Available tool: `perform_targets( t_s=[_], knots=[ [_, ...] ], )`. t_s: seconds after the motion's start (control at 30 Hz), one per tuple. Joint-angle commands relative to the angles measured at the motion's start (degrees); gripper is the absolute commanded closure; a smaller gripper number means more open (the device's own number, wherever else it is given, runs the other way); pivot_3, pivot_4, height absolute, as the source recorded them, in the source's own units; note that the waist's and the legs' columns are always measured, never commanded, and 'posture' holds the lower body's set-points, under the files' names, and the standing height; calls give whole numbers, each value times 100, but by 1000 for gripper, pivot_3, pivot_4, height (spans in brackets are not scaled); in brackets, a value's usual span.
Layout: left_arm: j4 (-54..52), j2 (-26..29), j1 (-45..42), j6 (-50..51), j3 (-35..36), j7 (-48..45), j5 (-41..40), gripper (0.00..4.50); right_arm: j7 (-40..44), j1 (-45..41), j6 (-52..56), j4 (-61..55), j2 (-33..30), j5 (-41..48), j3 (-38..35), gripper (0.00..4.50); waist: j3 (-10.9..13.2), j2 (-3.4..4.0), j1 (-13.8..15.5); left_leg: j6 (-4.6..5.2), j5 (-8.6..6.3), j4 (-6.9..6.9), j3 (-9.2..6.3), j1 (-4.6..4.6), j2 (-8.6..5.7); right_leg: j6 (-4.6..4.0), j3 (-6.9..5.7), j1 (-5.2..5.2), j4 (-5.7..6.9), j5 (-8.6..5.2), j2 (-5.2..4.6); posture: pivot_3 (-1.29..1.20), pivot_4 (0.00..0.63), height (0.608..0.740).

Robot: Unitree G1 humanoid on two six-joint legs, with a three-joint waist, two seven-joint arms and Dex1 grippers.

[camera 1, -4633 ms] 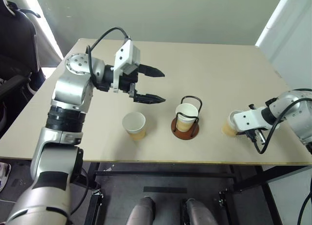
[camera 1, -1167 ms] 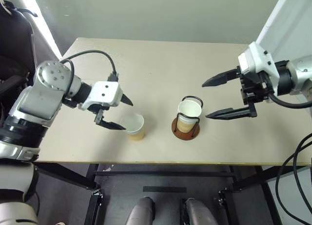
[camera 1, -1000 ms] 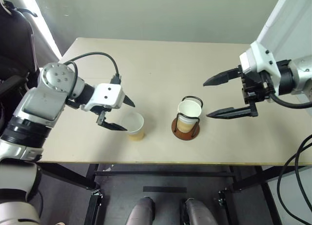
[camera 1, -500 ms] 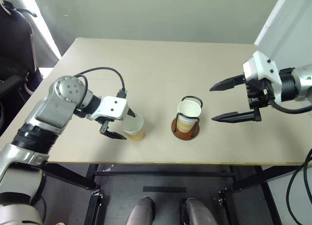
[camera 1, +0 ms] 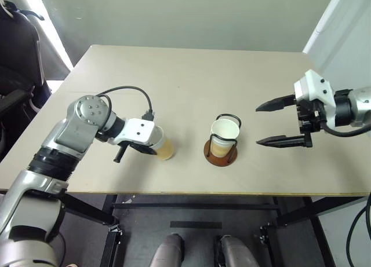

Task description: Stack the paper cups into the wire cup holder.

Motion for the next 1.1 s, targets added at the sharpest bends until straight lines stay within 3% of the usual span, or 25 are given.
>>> perform_targets(
  t_s=[0.03,0.23,0.47,0.8,1.1],
  knots=[
    [-35,-8,-203,-24,161,-239,-82,4483,151,-15,-477,330,-225,-291,-82,0,0,0,1,0,0,0,0,-1,0,0,0,0,0,0,0,0,150,740],
    [352,-143,-668,-203,160,-240,-91,4483,539,-224,-1345,1248,-379,-1012,360,0,0,0,4,2,-1,3,0,0,0,8,0,1,1,5,0,0,150,740],
    [1419,-736,-1730,-662,363,221,50,4483,710,-416,-1991,1968,-251,-1532,578,0,0,0,20,7,-4,7,0,-3,0,21,0,2,1,13,-2,0,150,740],
    [1714,-1540,-2478,-686,728,286,-317,4483,748,-238,-1031,1160,-250,-1122,344,0,0,0,36,14,-10,8,3,-13,1,31,-1,3,-15,18,-1,0,150,740],
    [1825,-2078,-2658,-539,914,302,-494,4483,545,-105,-855,995,-284,-1121,288,0,0,0,46,26,-18,31,4,-9,1,40,0,14,-14,22,-1,0,150,740]
  ],
)
